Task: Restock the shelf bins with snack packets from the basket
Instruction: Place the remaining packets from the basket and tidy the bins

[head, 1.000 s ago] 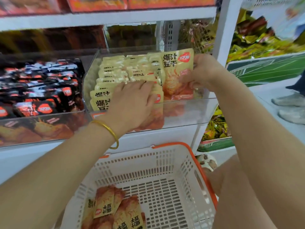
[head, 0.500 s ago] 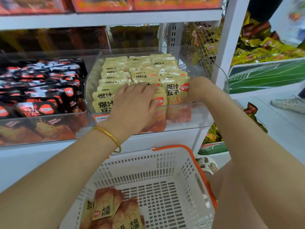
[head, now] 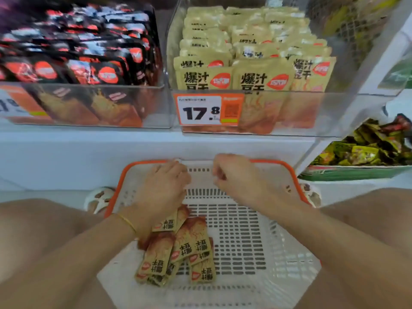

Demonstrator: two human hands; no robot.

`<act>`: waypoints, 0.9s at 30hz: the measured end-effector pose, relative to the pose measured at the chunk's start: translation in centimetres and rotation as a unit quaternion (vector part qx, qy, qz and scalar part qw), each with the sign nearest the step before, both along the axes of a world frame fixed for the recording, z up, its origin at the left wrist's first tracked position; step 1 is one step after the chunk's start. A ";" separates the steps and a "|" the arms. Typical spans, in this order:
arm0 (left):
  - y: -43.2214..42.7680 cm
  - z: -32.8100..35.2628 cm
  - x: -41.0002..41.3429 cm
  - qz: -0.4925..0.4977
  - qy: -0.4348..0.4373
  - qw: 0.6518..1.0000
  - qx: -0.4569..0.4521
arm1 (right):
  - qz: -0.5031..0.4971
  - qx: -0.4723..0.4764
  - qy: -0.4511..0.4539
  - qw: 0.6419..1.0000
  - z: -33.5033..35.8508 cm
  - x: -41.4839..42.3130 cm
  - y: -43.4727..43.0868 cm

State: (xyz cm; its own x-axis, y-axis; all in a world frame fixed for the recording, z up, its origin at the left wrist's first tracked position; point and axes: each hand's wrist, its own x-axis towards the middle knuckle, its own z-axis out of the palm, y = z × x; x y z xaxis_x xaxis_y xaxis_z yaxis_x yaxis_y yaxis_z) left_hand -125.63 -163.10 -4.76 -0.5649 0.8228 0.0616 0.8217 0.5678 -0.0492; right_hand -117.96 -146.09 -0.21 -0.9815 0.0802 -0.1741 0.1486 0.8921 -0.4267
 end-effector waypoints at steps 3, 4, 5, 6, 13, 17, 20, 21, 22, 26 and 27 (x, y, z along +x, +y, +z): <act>-1.5 -3.0 -0.9 0.112 -0.096 0.981 -0.129 | 0.117 0.023 -0.141 0.983 -9.2 -2.3 -2.5; -1.9 -3.8 -1.3 0.137 -0.119 0.971 -0.154 | 0.138 0.029 -0.168 0.976 -12.1 -3.0 -3.3; -2.3 -4.5 -1.6 0.153 -0.134 0.964 -0.168 | 0.151 0.039 -0.184 0.970 -14.6 -3.5 -4.2; -2.5 -5.0 -1.9 0.165 -0.142 0.960 -0.174 | 0.158 0.053 -0.191 0.967 -16.8 -4.2 -5.2; -3.8 -8.0 -3.1 0.230 -0.148 0.943 -0.189 | 0.169 0.060 -0.199 0.964 -26.8 -6.9 -12.7; -3.8 -8.3 -3.7 0.244 -0.166 0.936 -0.193 | 0.152 0.089 -0.204 0.963 -27.3 -5.7 -14.0; -4.1 -8.6 -3.8 0.238 -0.185 0.933 -0.197 | 0.180 0.120 -0.174 0.961 -26.9 -5.1 -13.4; -4.2 -8.6 -3.7 0.239 -0.198 0.930 -0.197 | 0.187 0.122 -0.177 0.959 -27.0 -4.9 -13.1; -4.2 -8.6 -3.6 0.242 -0.212 0.926 -0.197 | 0.186 0.120 -0.183 0.958 -26.9 -4.7 -12.8; -4.5 -7.9 -2.8 0.248 -0.224 0.919 -0.209 | 0.176 0.143 -0.204 0.952 -26.3 -3.8 -13.1; -4.6 -7.8 -2.7 0.248 -0.224 0.919 -0.209 | 0.170 0.152 -0.208 0.951 -26.2 -3.4 -13.4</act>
State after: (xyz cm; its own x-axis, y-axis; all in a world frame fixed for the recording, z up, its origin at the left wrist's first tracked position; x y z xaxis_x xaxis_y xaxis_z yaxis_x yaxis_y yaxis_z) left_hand -128.37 -167.72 -12.52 -0.7682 0.3561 -0.5321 0.4579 0.8864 -0.0678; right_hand -121.39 -159.54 -26.43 -0.8106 -0.1199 -0.5731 -0.0704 0.9917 -0.1080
